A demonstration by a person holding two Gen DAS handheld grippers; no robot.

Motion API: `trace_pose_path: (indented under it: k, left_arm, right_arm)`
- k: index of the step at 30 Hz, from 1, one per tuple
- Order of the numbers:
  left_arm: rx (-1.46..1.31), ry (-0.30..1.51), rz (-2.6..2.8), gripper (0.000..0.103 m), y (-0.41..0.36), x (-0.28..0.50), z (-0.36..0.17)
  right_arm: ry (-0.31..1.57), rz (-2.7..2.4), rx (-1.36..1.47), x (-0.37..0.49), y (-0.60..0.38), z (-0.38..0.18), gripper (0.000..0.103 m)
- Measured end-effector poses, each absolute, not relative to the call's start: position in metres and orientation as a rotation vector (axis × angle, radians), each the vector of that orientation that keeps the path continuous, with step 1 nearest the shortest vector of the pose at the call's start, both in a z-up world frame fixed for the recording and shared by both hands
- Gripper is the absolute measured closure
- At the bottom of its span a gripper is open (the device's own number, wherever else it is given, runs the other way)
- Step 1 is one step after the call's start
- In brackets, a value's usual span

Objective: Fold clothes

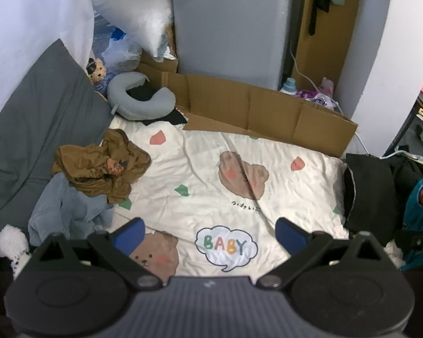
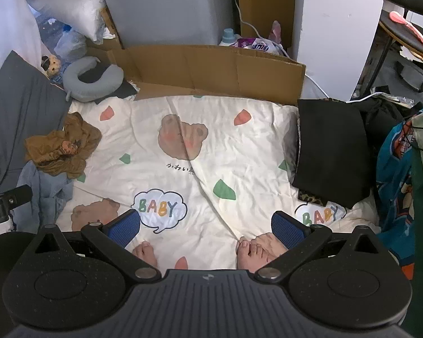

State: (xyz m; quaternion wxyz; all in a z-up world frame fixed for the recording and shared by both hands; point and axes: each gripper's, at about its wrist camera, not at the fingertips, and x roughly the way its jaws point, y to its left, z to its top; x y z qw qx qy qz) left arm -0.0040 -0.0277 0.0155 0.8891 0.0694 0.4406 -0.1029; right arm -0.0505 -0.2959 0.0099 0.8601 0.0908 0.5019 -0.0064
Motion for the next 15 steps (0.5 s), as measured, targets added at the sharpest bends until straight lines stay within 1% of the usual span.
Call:
trace_pose_path:
  k: [15]
  left_arm:
    - [0.144,0.914,-0.205,0.003,-0.0308,-0.0084,0.0148]
  right_arm:
    - [1.050,-0.023,0.175,-0.0527,-0.2924,0.0106,0.001]
